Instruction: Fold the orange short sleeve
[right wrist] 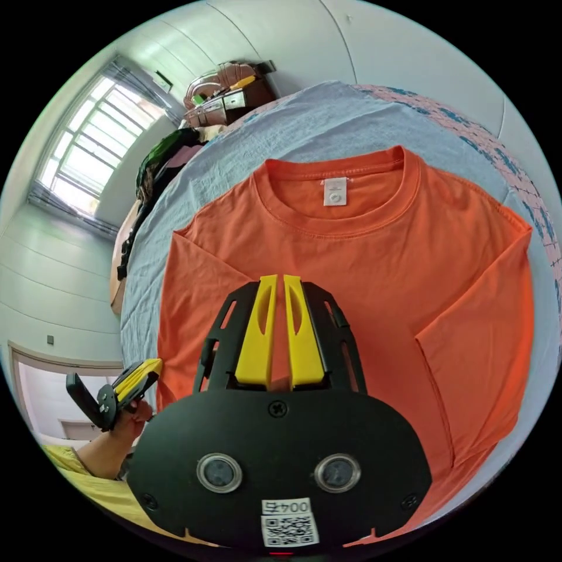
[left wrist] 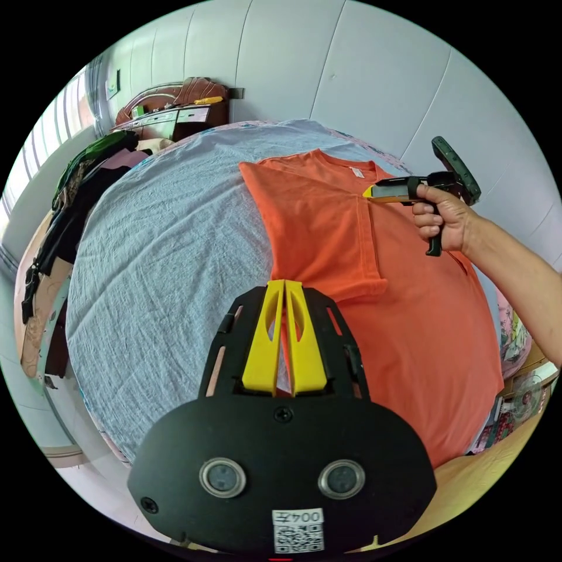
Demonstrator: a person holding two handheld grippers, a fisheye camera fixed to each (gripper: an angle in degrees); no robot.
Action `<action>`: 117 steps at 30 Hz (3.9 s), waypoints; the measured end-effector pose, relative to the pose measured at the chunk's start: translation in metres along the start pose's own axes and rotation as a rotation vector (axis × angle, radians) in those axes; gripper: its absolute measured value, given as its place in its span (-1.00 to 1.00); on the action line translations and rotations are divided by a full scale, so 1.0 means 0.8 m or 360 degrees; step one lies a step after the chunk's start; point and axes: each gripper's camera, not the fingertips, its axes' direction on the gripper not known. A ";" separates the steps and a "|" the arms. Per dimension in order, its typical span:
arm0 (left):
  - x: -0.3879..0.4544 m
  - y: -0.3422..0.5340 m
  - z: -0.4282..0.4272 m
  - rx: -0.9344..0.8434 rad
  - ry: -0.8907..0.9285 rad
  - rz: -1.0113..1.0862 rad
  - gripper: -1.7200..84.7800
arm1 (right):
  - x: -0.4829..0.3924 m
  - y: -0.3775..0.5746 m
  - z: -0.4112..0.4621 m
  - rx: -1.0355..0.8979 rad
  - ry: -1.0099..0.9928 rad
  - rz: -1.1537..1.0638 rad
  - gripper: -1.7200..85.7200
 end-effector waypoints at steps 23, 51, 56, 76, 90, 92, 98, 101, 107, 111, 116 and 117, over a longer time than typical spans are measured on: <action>0.031 -0.146 0.039 -0.0033 -0.0158 0.0322 -0.95 | -0.220 0.274 0.034 0.0014 0.0388 -0.1001 -0.85; 0.121 0.014 -0.163 -0.0113 0.0172 0.0539 -0.95 | -0.185 0.375 -0.131 -0.0190 0.0420 -0.0388 -0.86; 0.179 0.096 -0.186 -0.0284 0.0300 0.0687 -0.95 | -0.137 0.458 -0.174 -0.0332 0.0529 -0.0058 -0.87; 0.122 0.187 -0.239 -0.0325 0.0217 0.0238 -0.94 | -0.097 0.516 -0.245 -0.0193 0.0374 -0.0227 -0.94; -0.073 0.399 -0.335 -0.0155 0.0733 -0.0642 -0.81 | 0.099 0.635 -0.433 0.0206 -0.0115 0.0406 -0.77; -0.102 0.417 -0.331 -0.0079 0.0860 -0.0840 -0.79 | 0.120 0.639 -0.433 0.0216 -0.0216 0.0501 -0.74; -0.163 0.442 -0.318 -0.0051 0.1064 -0.1074 -0.76 | 0.165 0.642 -0.432 0.0290 -0.0451 0.0738 -0.73; -0.179 0.448 -0.311 -0.0076 0.1123 -0.1120 -0.76 | 0.170 0.636 -0.434 0.0288 -0.0452 0.0752 -0.74; -0.201 0.457 -0.300 -0.0077 0.1244 -0.1216 -0.76 | 0.172 0.624 -0.440 0.0283 -0.0434 0.0742 -0.74; -0.208 0.457 -0.301 -0.0081 0.1271 -0.1211 -0.77 | 0.174 0.619 -0.445 0.0292 -0.0425 0.0743 -0.75; -0.212 0.456 -0.305 -0.0109 0.1270 -0.1190 -0.78 | 0.184 0.615 -0.453 0.0299 -0.0395 0.0760 -0.75; -0.211 0.456 -0.305 -0.0117 0.1268 -0.1180 -0.78 | 0.185 0.615 -0.454 0.0302 -0.0390 0.0762 -0.75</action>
